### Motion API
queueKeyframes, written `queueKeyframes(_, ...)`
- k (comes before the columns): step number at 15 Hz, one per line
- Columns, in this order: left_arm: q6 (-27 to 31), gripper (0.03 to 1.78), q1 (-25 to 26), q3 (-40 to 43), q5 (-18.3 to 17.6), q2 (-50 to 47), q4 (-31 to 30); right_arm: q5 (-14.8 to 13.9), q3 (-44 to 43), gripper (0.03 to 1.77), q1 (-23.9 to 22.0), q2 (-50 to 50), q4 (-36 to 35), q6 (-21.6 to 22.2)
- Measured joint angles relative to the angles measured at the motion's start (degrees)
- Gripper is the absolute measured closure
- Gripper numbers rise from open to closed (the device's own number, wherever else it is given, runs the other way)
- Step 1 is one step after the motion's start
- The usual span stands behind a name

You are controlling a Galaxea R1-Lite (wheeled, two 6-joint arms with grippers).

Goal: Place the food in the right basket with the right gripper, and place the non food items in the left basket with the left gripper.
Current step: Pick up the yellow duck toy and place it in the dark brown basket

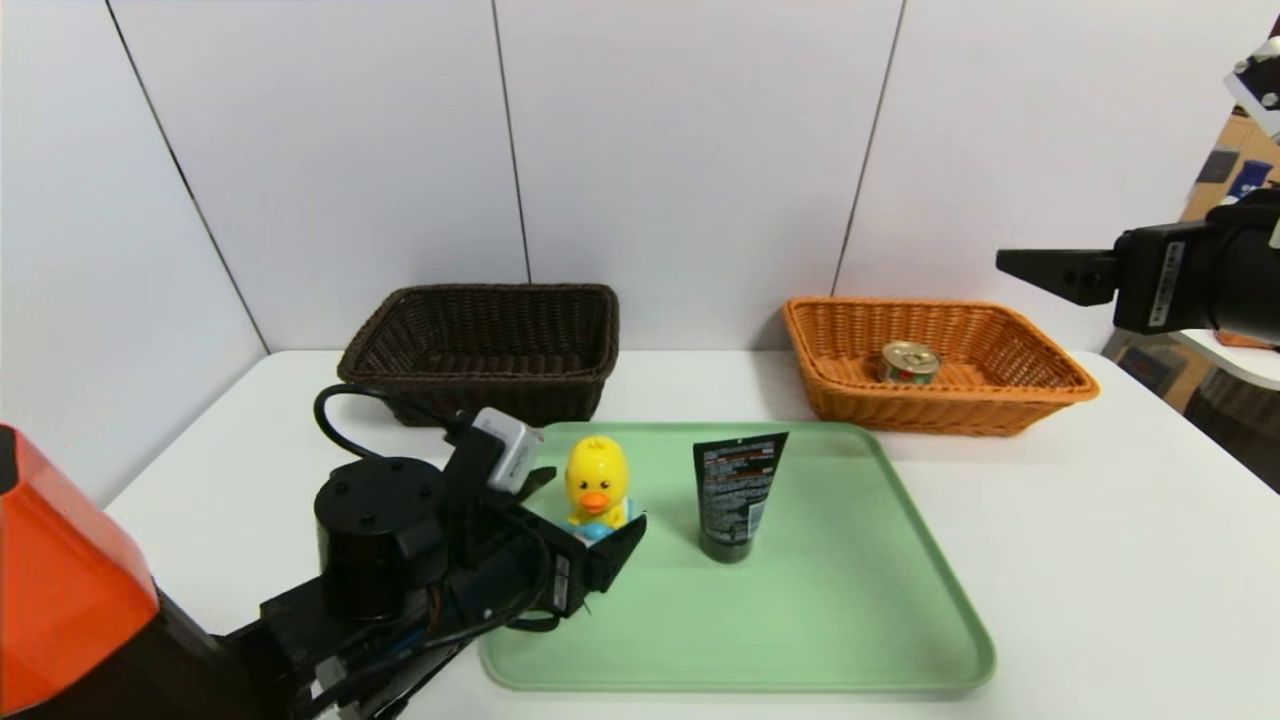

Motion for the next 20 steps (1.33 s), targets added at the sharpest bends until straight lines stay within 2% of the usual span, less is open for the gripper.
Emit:
queueKeyframes(2, 0.24, 0.12, 0.00, -0.63, 0.02, -1.77, 6.23, 0.06, 0.10, 0.11, -0.09, -0.20, 0.00, 0.00)
queueKeyframes(10, 0.21, 0.12, -0.52, -2.86, 0.57, -1.90, 6.45, 0.09, 0.40, 0.11, 0.00, -0.29, 0.05, 0.00)
queueKeyframes(15, 0.16, 0.12, -1.68, -6.06, 3.35, 1.07, 6.45, 0.11, 1.56, 0.10, -0.01, -0.88, 0.05, -0.02)
queueKeyframes(20, -0.04, 0.12, -1.77, -7.27, 3.58, 3.15, 6.42, 0.15, 2.50, 0.10, -0.09, -1.15, -0.15, 0.05)
